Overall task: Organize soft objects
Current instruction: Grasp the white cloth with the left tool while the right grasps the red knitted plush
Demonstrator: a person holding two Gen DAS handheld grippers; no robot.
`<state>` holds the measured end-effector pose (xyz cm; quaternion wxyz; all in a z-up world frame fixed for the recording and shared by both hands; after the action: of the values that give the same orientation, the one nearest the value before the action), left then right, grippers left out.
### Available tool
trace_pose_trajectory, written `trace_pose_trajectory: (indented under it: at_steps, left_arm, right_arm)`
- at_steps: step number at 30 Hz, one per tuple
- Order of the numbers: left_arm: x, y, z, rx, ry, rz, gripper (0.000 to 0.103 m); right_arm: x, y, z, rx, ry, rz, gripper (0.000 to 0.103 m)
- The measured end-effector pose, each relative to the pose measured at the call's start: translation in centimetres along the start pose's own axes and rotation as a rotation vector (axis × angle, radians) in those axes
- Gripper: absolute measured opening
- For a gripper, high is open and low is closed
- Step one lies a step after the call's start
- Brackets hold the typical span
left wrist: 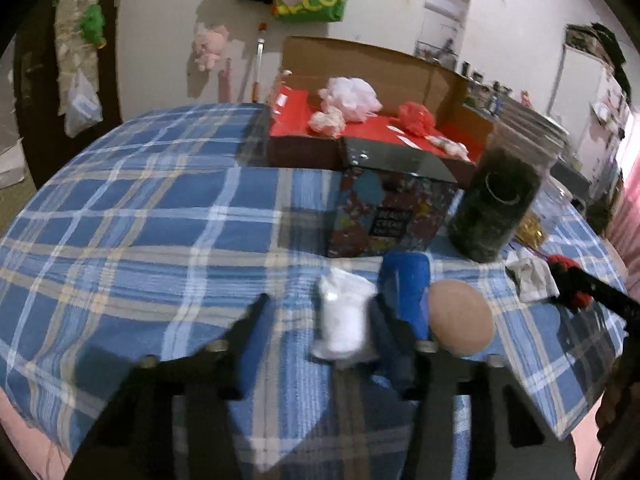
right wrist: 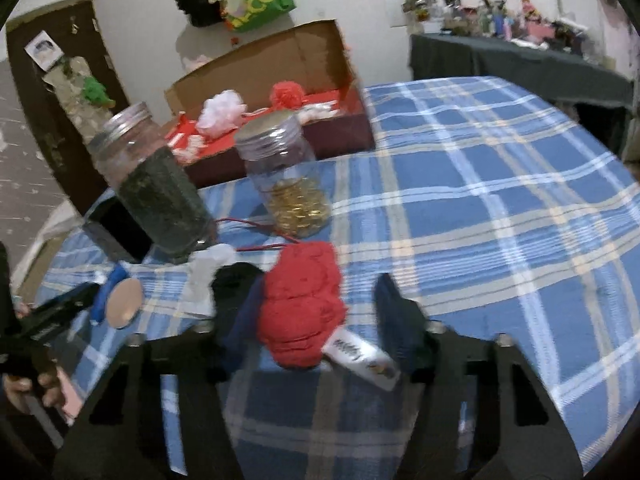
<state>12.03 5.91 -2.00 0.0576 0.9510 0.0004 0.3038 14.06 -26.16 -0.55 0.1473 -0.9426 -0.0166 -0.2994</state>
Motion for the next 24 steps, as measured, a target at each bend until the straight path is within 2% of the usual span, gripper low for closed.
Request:
trace_pose_trajectory:
  at_steps: [1,3,4,13,24]
  left_arm:
    - [0.0,0.3,0.0,-0.016,-0.001,0.011,0.022]
    - [-0.1,0.8,-0.2,-0.018,0.001,0.024,0.019]
    - [-0.1,1.0,-0.4,-0.024,0.006,0.029,0.017]
    - [0.6,2.9,-2.3,-0.065,0.049,0.057,0.016]
    - [0.8,3.5,-2.6,-0.074,0.055,0.066,0.016]
  right_arm:
    - [0.0,-0.1,0.0,0.025,-0.003,0.000,0.035]
    - [-0.1,-0.6,0.1,0.084,-0.018,-0.006,0.035]
    - [-0.1,-0.8,0.0,0.087,-0.018,-0.010,0.034]
    - [0.0,-1.7,-2.0,0.079,0.048,-0.038,0.034]
    - [0.1,-1.8,-2.5,0.089,0.050,-0.040,0.034]
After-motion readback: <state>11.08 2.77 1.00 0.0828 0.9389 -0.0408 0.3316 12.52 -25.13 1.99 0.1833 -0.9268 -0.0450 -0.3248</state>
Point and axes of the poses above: each gripper's, at about its wrist camera, not at the fingertips, and z roughly the way its jaws point, y to its right, x to its top, the point moved 8 cm from there along z, roughly the way its jaws point, and after that the axes turned 11 degrees about -y, right-handed, at the moved point
